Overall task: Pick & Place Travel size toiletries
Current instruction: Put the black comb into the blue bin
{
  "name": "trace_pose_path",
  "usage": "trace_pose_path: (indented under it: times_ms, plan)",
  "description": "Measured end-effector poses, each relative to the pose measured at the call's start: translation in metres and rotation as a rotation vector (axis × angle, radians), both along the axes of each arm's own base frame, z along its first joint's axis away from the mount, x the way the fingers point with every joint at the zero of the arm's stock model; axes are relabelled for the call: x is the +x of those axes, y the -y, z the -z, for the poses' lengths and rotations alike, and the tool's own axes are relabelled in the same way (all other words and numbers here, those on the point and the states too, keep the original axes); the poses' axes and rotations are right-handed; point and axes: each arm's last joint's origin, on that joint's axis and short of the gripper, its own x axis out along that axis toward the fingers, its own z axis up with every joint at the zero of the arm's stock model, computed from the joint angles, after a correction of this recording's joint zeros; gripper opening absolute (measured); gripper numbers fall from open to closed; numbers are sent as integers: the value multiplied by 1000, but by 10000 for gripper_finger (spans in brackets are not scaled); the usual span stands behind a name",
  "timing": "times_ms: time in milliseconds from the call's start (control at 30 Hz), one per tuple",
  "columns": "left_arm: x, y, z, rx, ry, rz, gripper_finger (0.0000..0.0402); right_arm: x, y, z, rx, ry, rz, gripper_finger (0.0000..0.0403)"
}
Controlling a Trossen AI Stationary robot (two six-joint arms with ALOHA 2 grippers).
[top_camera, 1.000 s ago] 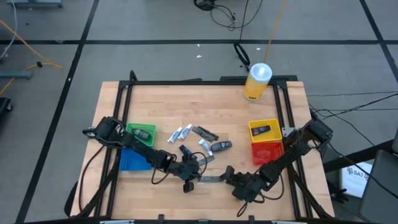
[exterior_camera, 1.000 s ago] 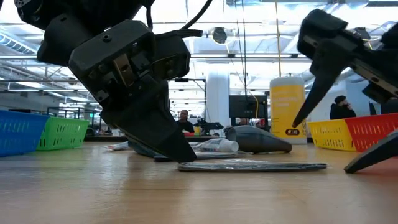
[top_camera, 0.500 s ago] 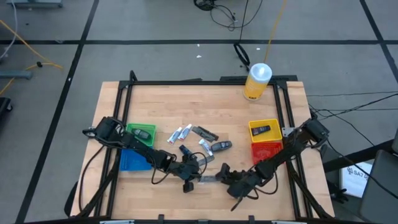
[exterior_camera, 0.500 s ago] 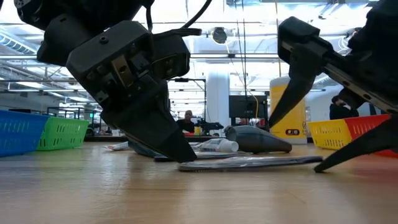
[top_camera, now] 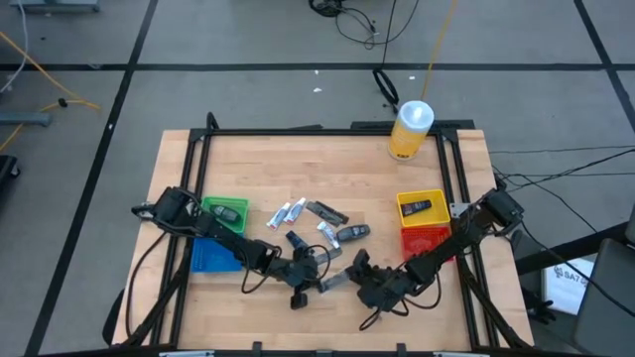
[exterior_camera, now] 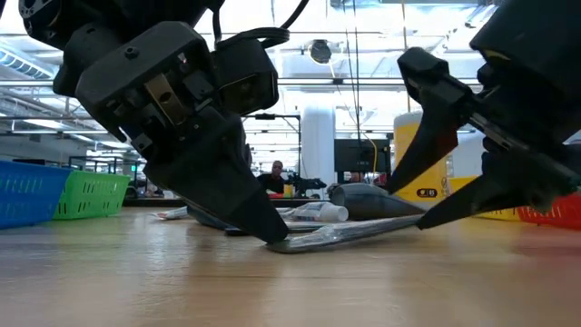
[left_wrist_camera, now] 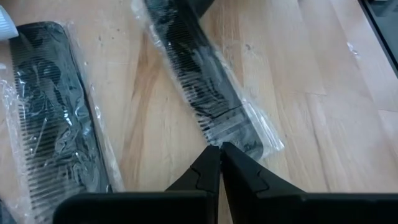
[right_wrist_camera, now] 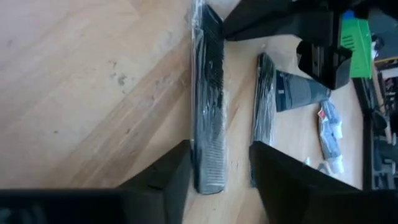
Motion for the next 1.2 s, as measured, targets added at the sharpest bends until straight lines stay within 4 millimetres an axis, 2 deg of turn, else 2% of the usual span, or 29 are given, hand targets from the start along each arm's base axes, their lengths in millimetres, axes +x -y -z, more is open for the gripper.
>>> trace_pose_path:
  times_ms: [167,333,433,500,567,633,733,833,1033,1200]
  plan:
    - [1,0,-1,1,18,8,6,5,7,1,43,-36,-15,95]
    - [1,2,-5,-2,36,19,9,9,12,0,114,-32,20,72]
    - [-3,3,-18,4,36,41,13,4,12,-11,177,-1,82,72]
    - [-8,5,-32,28,45,41,10,3,12,-27,321,25,106,77]
    - [-11,6,-44,34,74,40,3,3,15,-40,495,13,148,88]
    - [-14,5,-53,37,78,52,3,4,22,-45,678,-45,216,104]
    - [-15,6,-54,32,77,96,6,9,36,-46,944,-127,376,133]
    - [-14,10,-43,43,58,150,2,16,49,-43,1132,-195,528,165]
    - [-9,12,-14,76,23,155,4,18,75,-31,1290,-275,758,230]
    - [-4,11,-3,87,44,146,7,12,88,-20,1388,-275,869,265]
